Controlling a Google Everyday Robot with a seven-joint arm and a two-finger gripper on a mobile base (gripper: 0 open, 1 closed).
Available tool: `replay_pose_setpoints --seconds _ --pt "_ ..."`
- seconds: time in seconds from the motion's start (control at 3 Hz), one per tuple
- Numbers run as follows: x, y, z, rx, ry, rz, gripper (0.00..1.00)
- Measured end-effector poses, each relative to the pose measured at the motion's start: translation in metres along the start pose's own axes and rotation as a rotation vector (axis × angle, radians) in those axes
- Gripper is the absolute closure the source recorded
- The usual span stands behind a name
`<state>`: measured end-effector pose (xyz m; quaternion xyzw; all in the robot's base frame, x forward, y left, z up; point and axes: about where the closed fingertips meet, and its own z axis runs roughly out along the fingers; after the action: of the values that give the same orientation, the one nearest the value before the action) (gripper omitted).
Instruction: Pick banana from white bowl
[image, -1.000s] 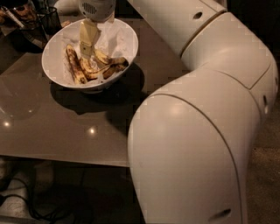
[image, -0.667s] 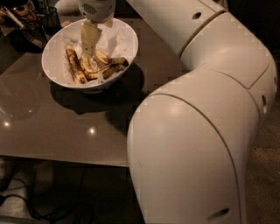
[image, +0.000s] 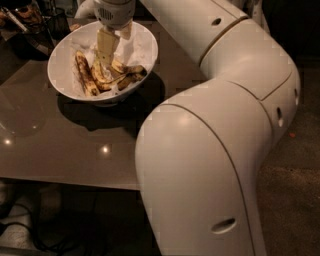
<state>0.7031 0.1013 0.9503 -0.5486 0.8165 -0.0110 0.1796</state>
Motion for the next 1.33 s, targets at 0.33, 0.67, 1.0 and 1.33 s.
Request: replay_pose_setpoints --seconds 0.33,0.67,1.0,1.33 --pt "0.002 -0.006 0.015 -0.011 0.031 0.016 0.34" --pt "0.007 -0.012 0.028 -0.023 0.052 0.037 0.35" --pt "0.012 -0.017 0.039 -0.035 0.064 0.055 0.4" --pt "0.015 -0.021 0.047 -0.046 0.067 0.067 0.45"
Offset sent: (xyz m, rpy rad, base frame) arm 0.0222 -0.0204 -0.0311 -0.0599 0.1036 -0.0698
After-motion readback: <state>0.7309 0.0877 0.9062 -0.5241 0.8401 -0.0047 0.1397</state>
